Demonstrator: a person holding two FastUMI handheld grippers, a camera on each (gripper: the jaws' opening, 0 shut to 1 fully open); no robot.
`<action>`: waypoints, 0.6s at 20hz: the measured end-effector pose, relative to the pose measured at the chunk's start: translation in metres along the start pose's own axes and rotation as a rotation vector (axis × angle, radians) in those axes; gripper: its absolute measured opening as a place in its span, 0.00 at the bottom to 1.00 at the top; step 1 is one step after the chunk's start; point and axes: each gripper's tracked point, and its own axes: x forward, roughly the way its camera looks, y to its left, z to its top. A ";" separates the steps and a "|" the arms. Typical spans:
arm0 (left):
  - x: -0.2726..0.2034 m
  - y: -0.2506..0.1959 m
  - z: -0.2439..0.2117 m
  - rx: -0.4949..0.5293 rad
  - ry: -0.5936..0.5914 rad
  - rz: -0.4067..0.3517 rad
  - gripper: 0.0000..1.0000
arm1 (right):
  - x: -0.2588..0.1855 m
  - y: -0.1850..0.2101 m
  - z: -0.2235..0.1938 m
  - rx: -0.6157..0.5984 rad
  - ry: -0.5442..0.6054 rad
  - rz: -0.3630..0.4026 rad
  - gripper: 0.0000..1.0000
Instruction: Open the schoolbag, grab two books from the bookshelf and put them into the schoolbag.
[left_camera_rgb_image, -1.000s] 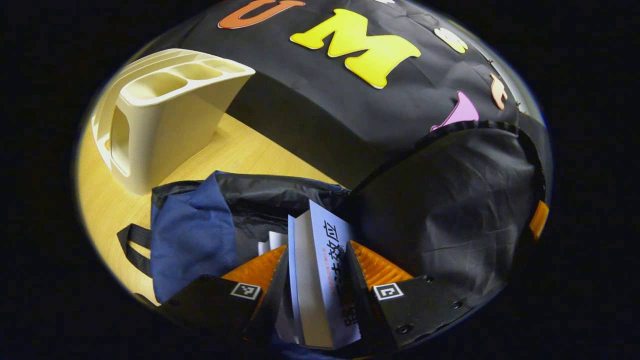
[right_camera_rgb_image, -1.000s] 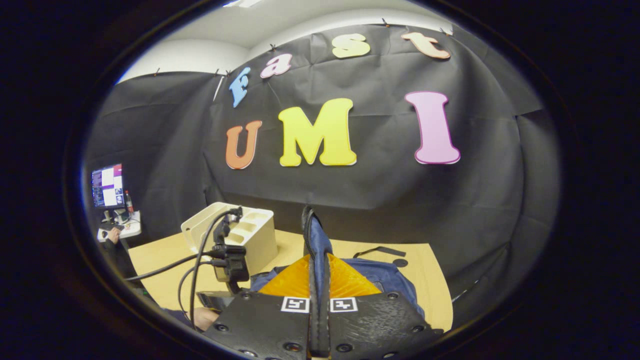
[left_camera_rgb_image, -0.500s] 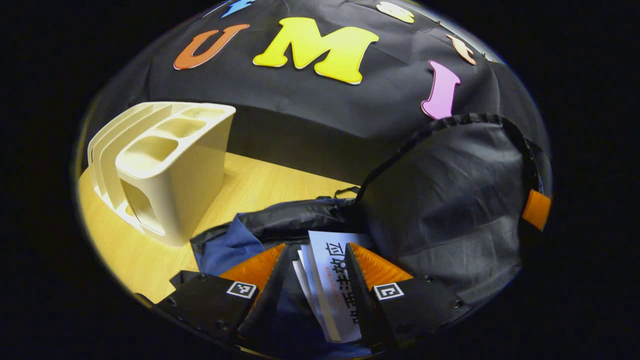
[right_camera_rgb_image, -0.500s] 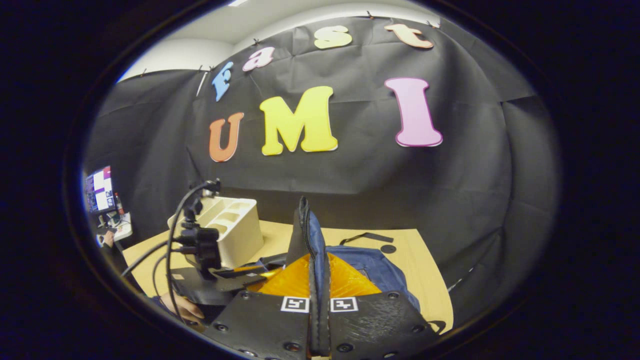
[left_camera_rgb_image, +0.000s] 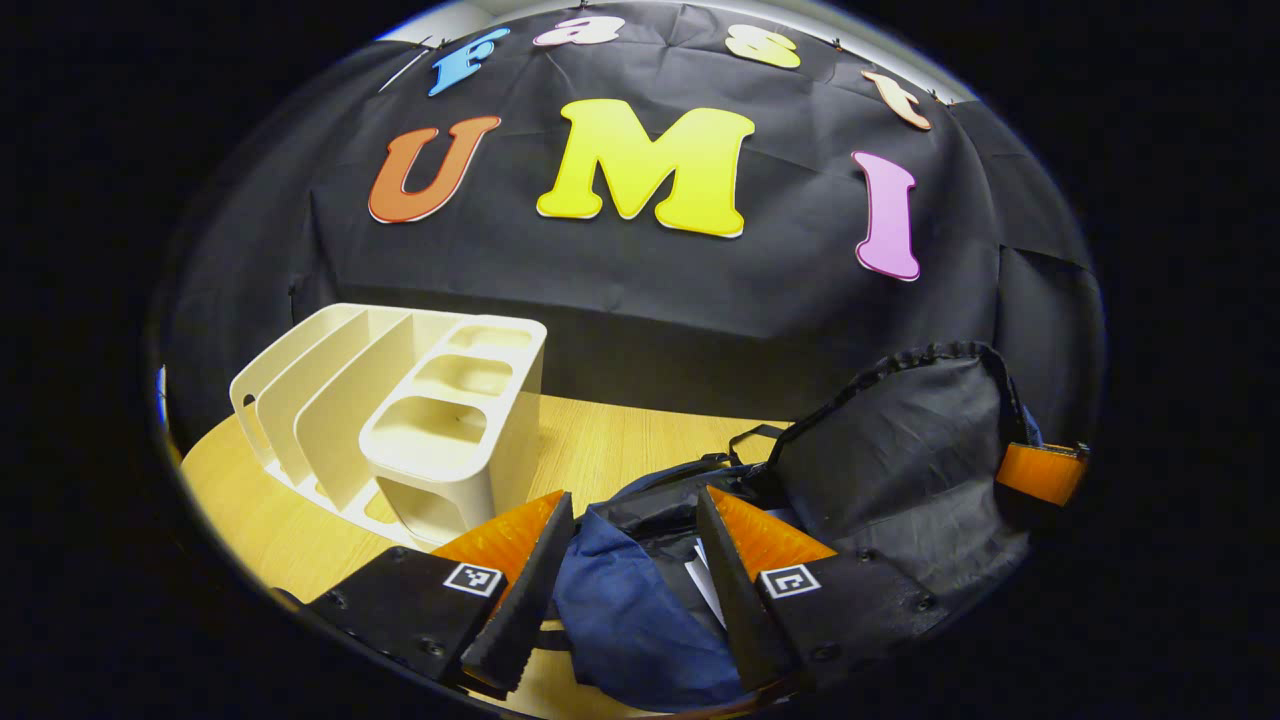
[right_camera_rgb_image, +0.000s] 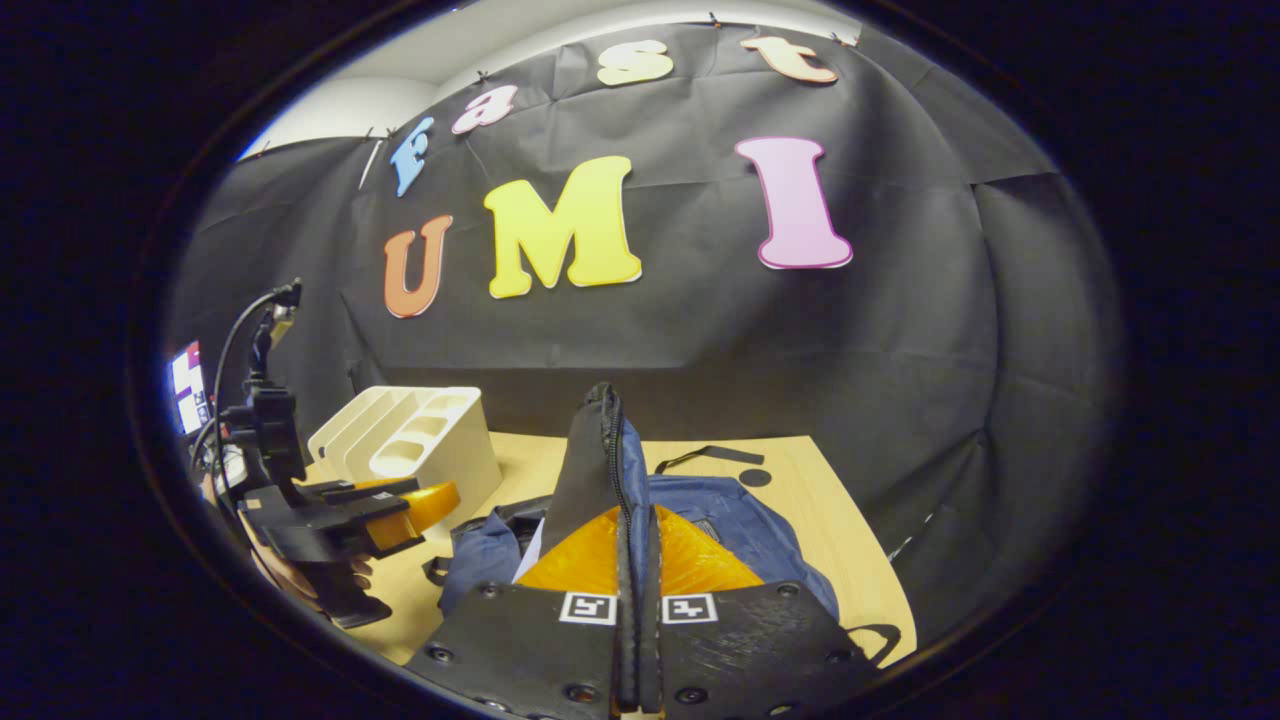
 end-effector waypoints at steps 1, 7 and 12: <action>-0.005 0.004 0.004 0.007 -0.009 0.004 0.79 | 0.001 0.000 0.000 -0.003 0.002 -0.008 0.02; -0.031 0.035 0.021 0.058 -0.045 0.055 0.81 | -0.005 0.002 -0.004 -0.008 -0.005 -0.051 0.02; -0.061 0.066 0.028 0.077 -0.074 0.091 0.81 | -0.015 0.005 -0.008 -0.005 -0.010 -0.105 0.12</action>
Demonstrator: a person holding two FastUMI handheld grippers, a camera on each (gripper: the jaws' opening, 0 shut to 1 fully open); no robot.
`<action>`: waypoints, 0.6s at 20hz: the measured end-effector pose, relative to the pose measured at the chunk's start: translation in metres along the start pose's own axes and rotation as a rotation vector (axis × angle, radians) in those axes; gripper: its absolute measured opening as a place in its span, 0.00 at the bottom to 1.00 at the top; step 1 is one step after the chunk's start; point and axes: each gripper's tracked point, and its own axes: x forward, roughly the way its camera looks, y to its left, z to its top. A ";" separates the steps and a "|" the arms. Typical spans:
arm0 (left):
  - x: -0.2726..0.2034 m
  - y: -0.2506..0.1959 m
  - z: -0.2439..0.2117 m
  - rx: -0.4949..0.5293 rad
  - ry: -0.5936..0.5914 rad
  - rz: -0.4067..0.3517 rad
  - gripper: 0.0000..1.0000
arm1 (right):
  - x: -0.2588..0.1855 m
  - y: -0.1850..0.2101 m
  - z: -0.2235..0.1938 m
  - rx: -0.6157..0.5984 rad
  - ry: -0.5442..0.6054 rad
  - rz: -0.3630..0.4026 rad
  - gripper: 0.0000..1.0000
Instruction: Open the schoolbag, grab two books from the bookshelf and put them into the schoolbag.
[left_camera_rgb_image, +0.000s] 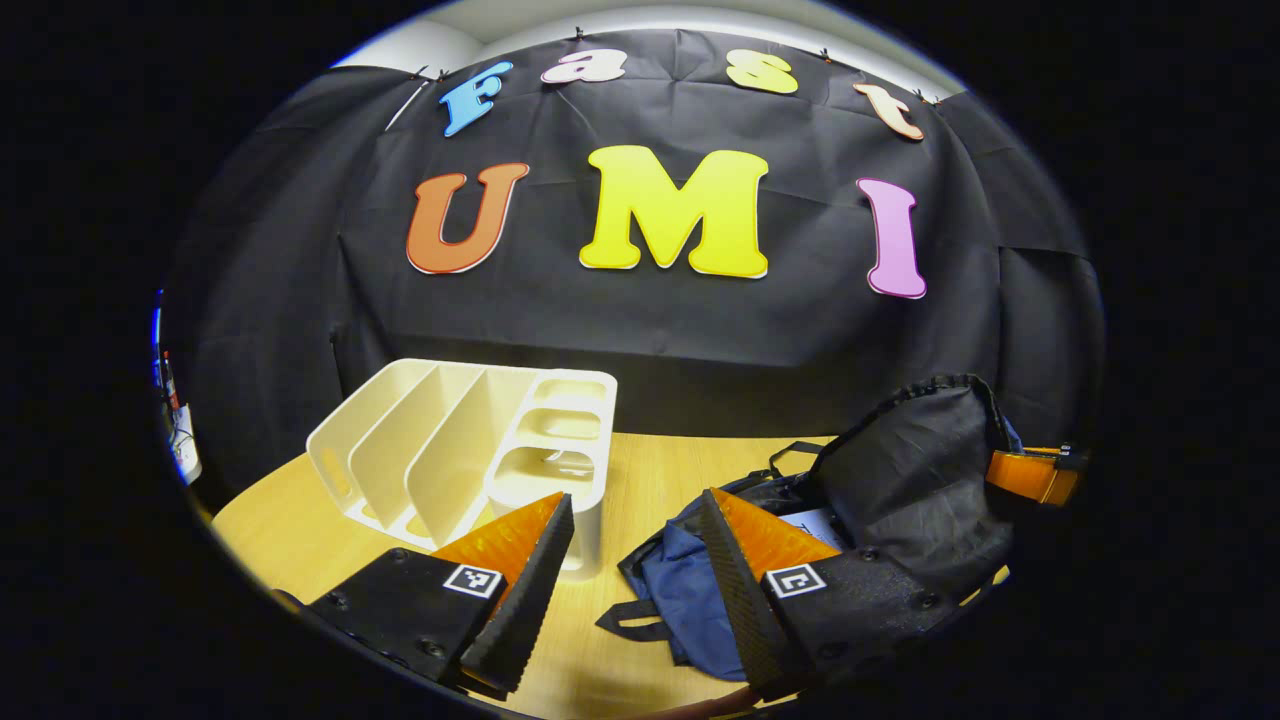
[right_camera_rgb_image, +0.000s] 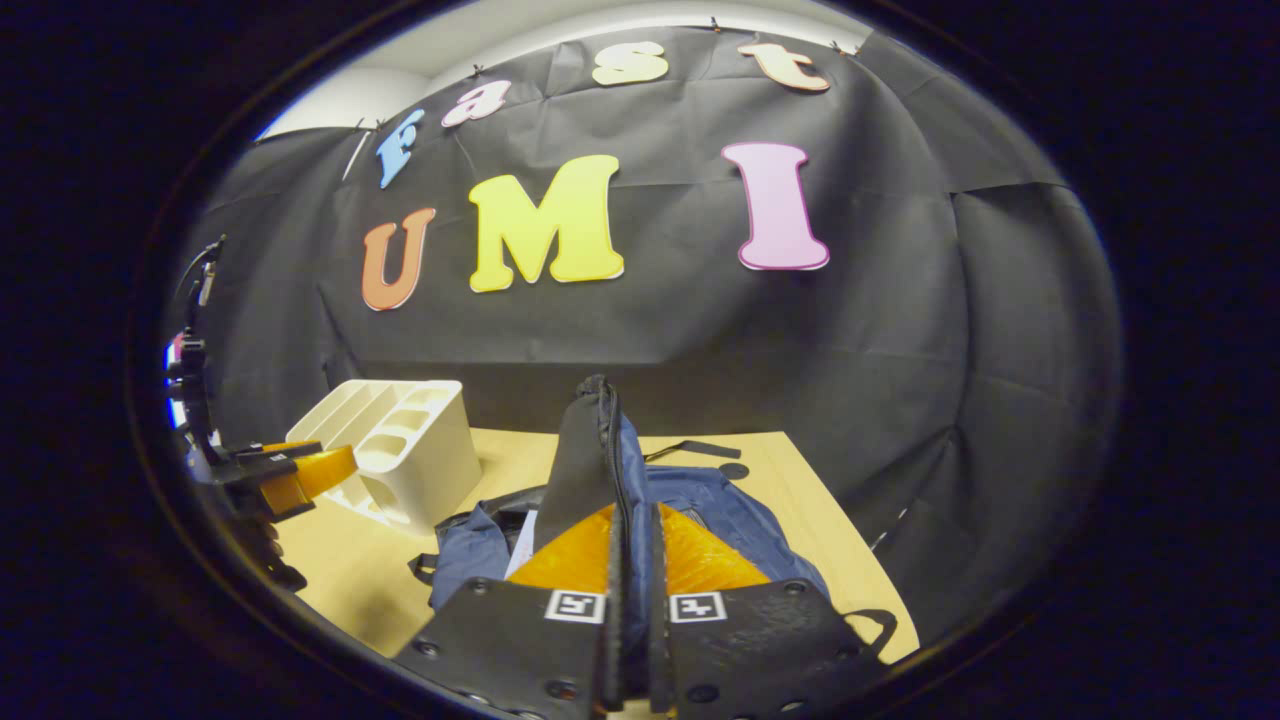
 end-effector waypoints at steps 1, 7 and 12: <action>-0.007 0.010 0.002 0.013 -0.006 0.015 0.81 | -0.002 -0.001 0.000 0.000 -0.009 -0.014 0.15; -0.043 0.051 0.007 0.025 -0.039 0.064 0.82 | -0.023 0.007 -0.004 0.008 -0.021 -0.060 0.34; -0.073 0.069 0.004 0.027 -0.055 0.067 0.86 | -0.050 0.026 -0.004 0.011 -0.055 -0.049 0.42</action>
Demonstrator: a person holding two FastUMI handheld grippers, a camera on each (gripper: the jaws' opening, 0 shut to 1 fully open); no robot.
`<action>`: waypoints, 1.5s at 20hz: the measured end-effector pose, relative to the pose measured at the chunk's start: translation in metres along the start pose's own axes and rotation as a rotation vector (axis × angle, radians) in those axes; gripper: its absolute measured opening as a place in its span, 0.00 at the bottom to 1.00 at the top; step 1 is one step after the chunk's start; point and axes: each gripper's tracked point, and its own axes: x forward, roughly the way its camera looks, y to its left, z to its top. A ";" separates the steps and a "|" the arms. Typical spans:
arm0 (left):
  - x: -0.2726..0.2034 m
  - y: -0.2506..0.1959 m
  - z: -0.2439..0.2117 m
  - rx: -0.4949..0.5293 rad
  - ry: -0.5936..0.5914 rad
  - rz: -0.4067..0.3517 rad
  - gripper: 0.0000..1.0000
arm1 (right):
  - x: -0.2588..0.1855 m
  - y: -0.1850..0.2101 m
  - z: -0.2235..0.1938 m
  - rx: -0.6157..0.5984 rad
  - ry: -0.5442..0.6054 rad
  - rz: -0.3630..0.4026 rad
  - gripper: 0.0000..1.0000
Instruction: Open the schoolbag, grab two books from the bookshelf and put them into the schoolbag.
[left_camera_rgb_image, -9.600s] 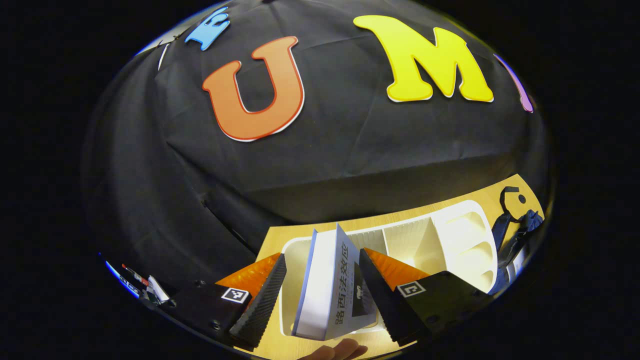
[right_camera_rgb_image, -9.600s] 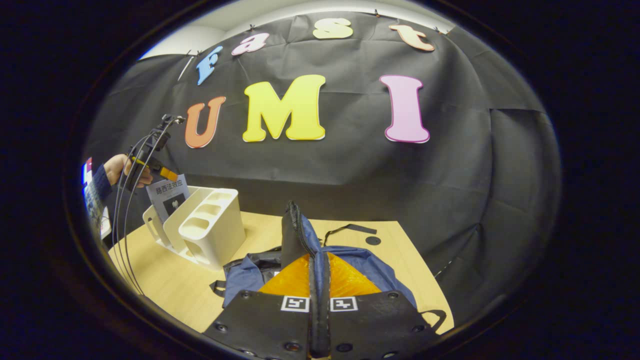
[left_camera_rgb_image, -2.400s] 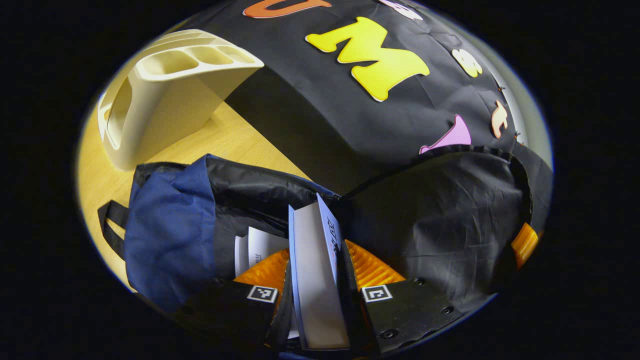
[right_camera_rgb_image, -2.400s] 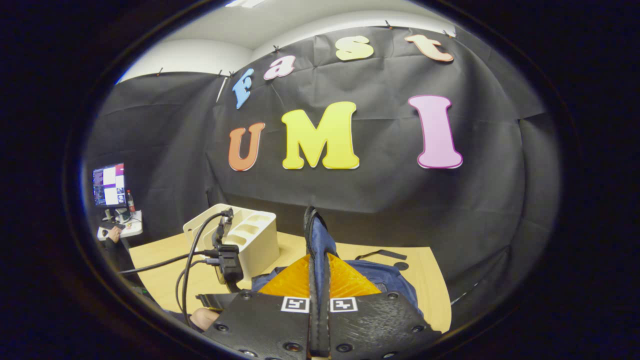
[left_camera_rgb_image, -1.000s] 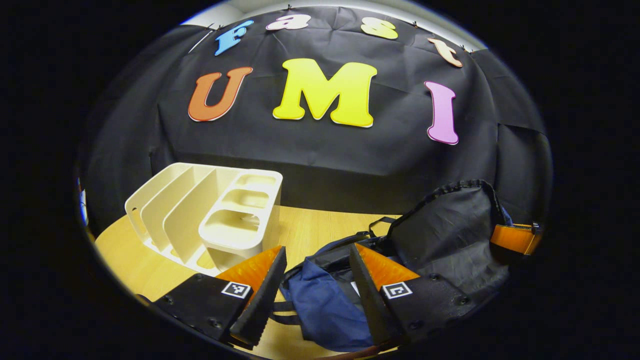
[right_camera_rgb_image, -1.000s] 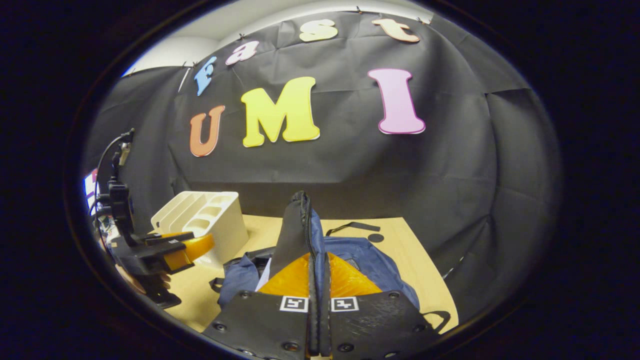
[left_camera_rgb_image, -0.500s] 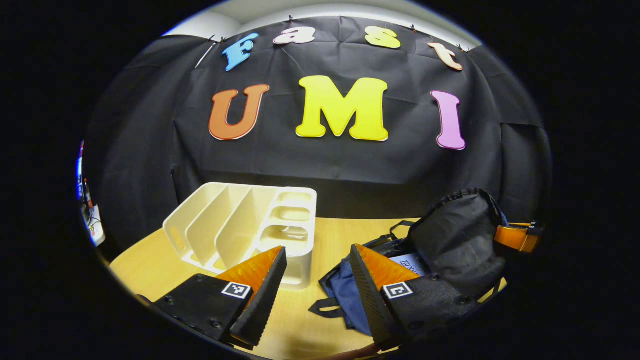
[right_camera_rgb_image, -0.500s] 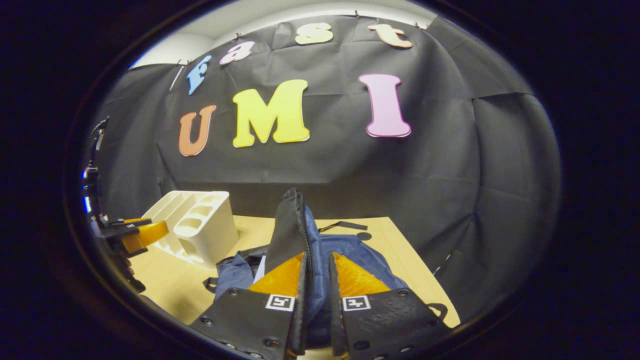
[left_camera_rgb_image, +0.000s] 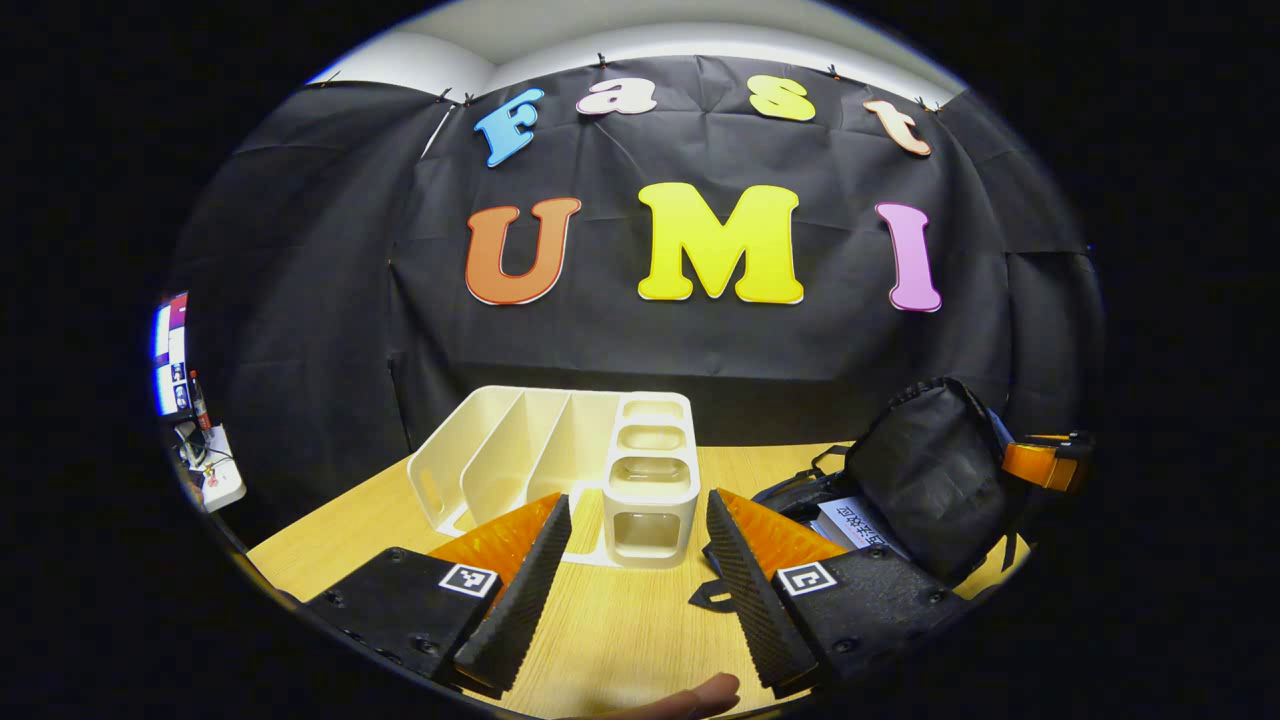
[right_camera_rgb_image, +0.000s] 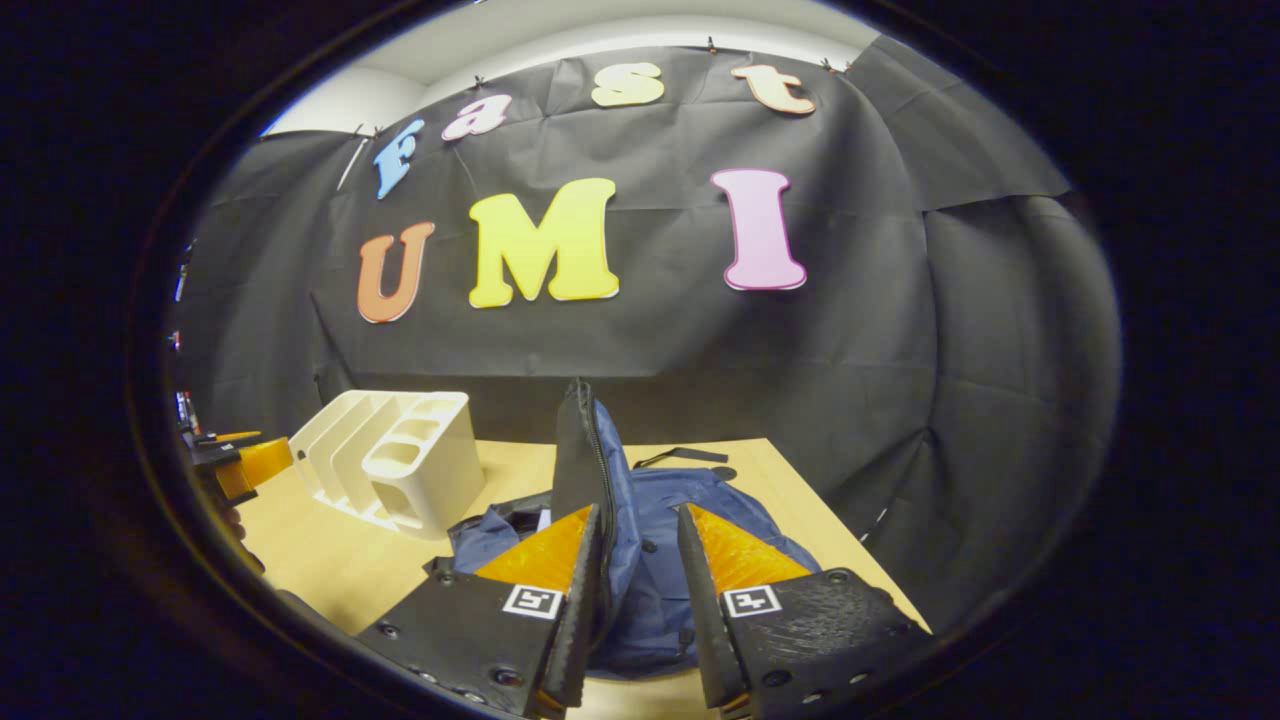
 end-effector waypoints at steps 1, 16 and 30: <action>-0.006 0.004 -0.001 0.002 -0.001 0.005 0.87 | -0.006 0.002 0.000 -0.006 -0.006 -0.002 0.44; -0.079 0.012 -0.017 0.002 -0.038 -0.019 0.91 | -0.106 -0.004 -0.013 -0.031 -0.078 -0.047 0.84; -0.116 0.006 -0.015 0.030 -0.143 -0.056 0.97 | -0.173 0.002 -0.029 -0.096 -0.163 -0.043 0.94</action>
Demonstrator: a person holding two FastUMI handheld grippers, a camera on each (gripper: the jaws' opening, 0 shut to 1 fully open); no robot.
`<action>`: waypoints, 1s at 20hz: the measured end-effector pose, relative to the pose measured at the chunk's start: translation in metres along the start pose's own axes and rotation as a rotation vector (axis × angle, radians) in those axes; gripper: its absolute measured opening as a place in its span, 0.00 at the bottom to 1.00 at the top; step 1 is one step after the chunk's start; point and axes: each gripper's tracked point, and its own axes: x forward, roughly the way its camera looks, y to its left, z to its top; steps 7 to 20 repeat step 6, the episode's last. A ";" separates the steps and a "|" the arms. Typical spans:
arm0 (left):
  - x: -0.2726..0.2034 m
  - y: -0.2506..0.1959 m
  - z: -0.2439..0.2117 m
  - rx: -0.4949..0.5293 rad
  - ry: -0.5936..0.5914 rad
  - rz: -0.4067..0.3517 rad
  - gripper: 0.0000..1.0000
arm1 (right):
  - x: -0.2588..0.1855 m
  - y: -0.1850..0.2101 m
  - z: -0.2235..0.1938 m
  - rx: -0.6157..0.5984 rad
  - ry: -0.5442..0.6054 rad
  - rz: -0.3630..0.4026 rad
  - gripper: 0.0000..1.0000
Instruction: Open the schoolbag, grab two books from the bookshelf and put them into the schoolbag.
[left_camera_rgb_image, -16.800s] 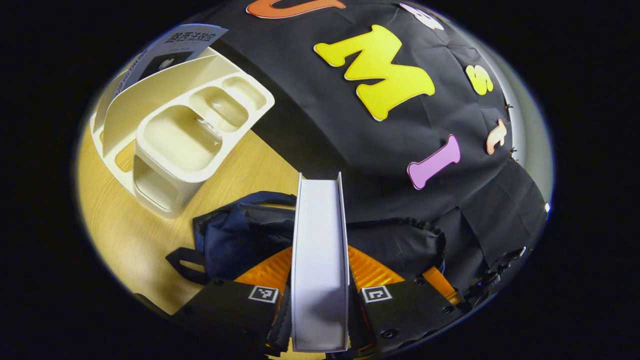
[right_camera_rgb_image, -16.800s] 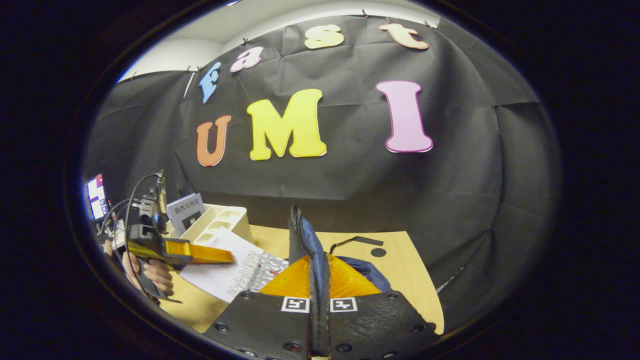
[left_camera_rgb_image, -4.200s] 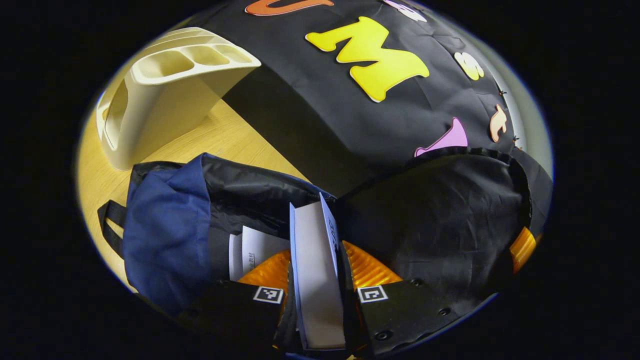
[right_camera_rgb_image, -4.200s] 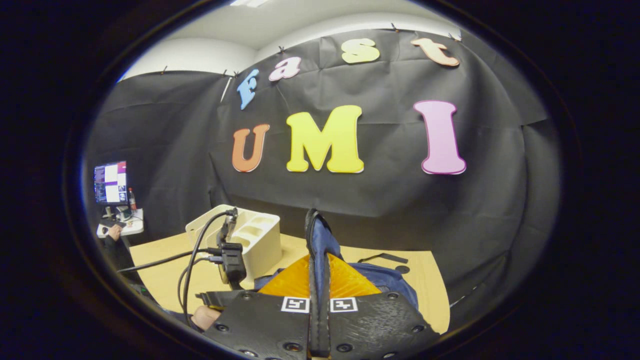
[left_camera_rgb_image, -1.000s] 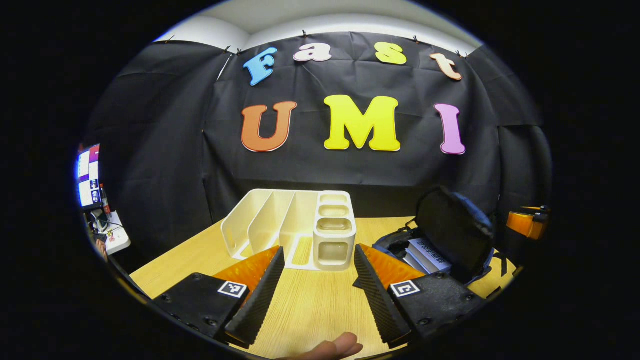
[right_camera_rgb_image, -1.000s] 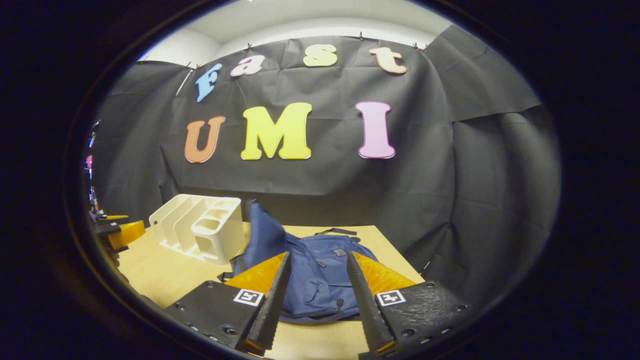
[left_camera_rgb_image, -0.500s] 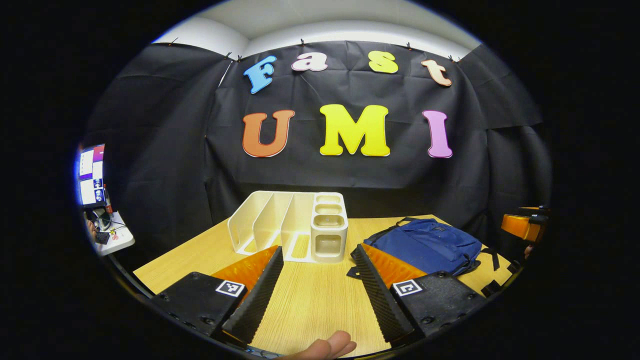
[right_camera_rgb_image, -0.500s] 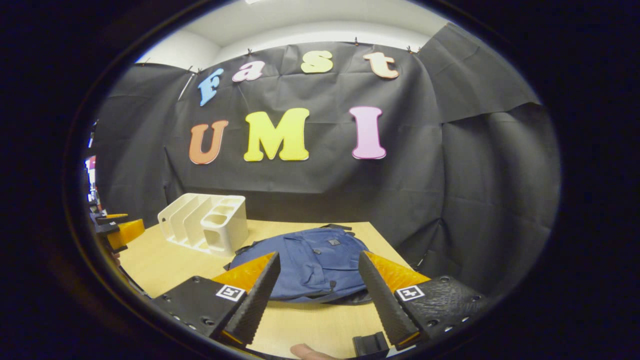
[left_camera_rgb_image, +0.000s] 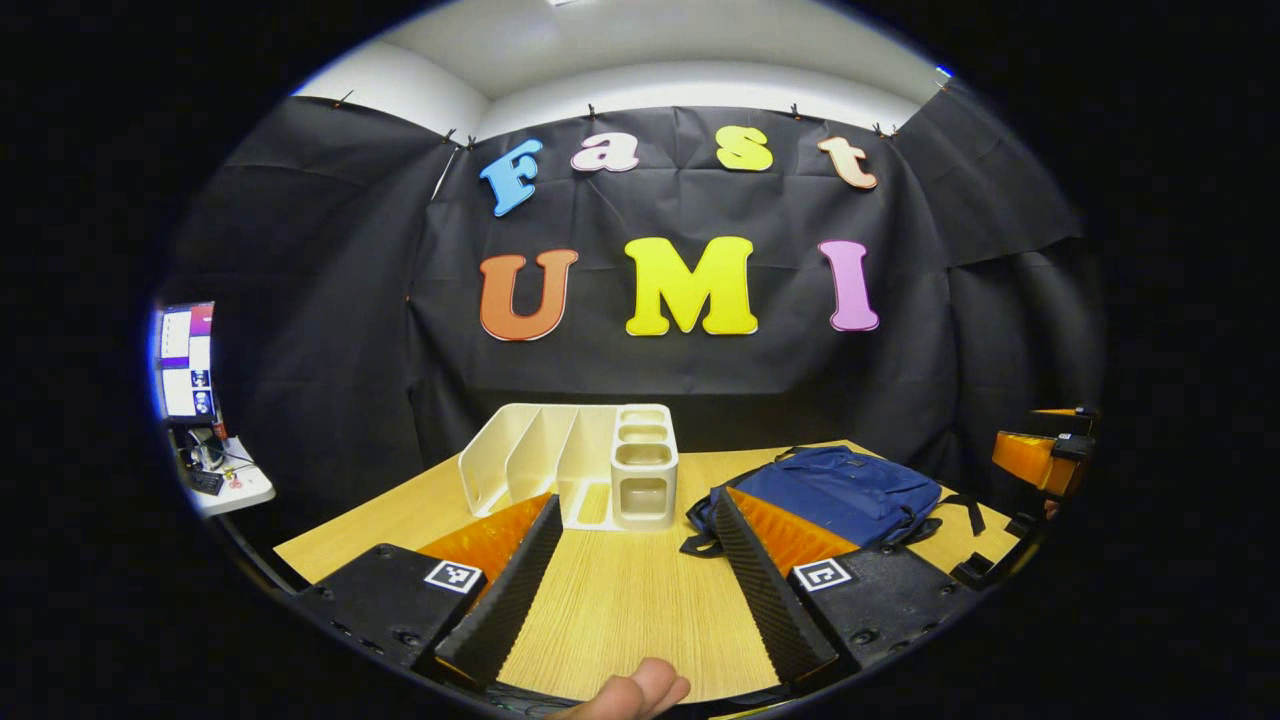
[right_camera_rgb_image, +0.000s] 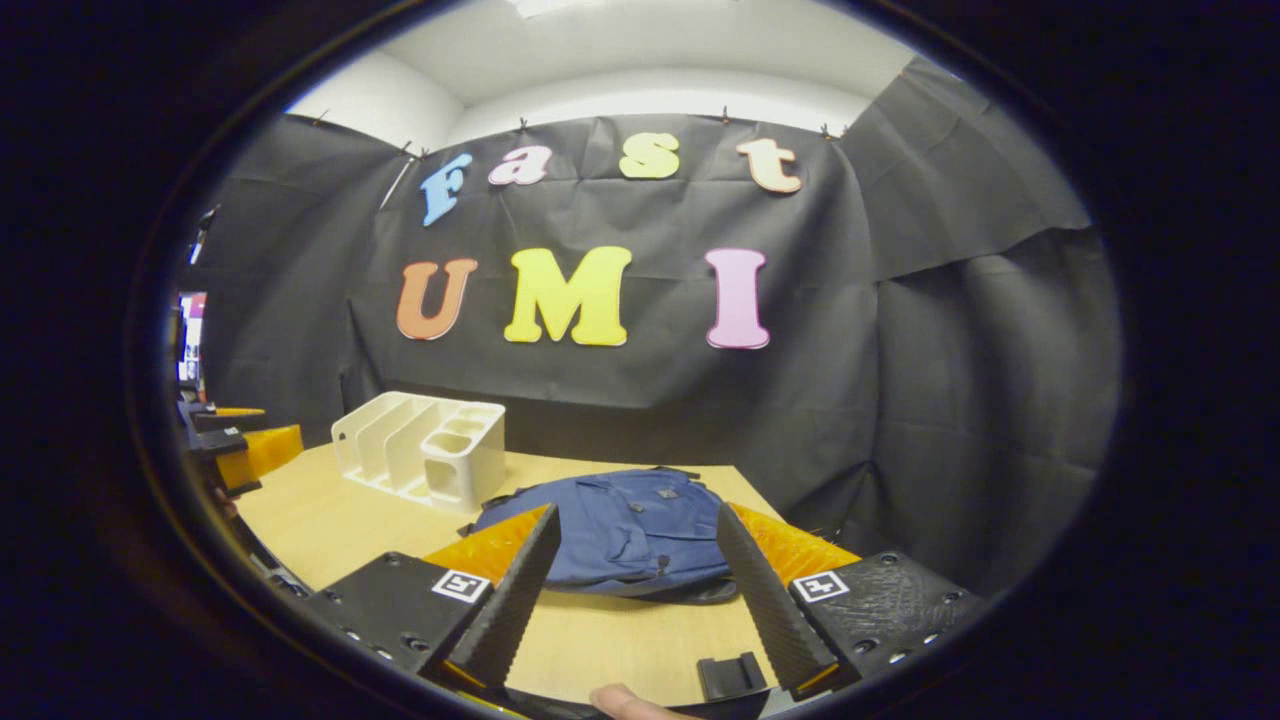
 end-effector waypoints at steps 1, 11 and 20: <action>0.000 0.000 0.000 -0.007 -0.004 0.001 0.97 | -0.001 0.003 0.000 -0.003 -0.001 0.006 0.94; -0.002 -0.002 -0.002 -0.008 -0.015 0.003 0.97 | 0.004 0.009 -0.014 -0.017 0.026 0.023 0.97; -0.002 -0.002 -0.002 -0.008 -0.015 0.003 0.97 | 0.004 0.009 -0.014 -0.017 0.026 0.023 0.97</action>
